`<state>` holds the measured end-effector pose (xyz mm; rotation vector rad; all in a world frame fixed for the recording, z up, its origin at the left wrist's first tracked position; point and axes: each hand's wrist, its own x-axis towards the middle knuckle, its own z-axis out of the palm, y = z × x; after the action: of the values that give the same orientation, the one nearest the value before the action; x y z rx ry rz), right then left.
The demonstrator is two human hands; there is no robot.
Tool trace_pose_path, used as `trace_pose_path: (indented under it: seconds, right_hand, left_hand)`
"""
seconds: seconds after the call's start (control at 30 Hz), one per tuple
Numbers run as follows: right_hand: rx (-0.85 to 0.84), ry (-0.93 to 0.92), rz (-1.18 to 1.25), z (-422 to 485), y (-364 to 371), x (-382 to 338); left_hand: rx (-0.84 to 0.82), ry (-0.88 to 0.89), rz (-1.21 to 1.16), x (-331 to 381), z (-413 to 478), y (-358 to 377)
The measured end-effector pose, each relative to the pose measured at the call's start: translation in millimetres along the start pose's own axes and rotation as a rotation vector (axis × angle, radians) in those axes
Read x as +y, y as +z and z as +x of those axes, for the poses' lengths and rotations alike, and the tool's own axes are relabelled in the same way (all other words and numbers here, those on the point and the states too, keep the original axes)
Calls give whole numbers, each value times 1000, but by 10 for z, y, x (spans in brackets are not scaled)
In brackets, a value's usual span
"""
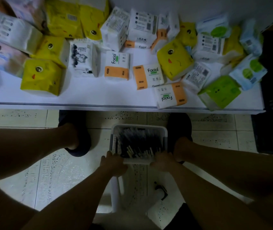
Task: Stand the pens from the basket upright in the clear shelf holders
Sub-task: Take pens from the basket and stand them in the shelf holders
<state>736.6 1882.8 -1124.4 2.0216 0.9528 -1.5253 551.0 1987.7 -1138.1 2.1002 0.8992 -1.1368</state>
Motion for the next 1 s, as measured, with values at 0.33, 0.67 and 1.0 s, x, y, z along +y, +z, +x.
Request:
trace_pose_path:
  seconds: [0.33, 0.67, 1.0]
  right_hand:
    - [9, 26, 31, 38, 36, 4]
    - [269, 204, 197, -65, -105, -29]
    - [-149, 209, 1014, -460, -177, -91]
  left_hand:
    - [137, -69, -120, 94, 33, -18]
    - [66, -201, -498, 76, -56, -368]
    - [-42, -76, -1055, 117, -527, -616]
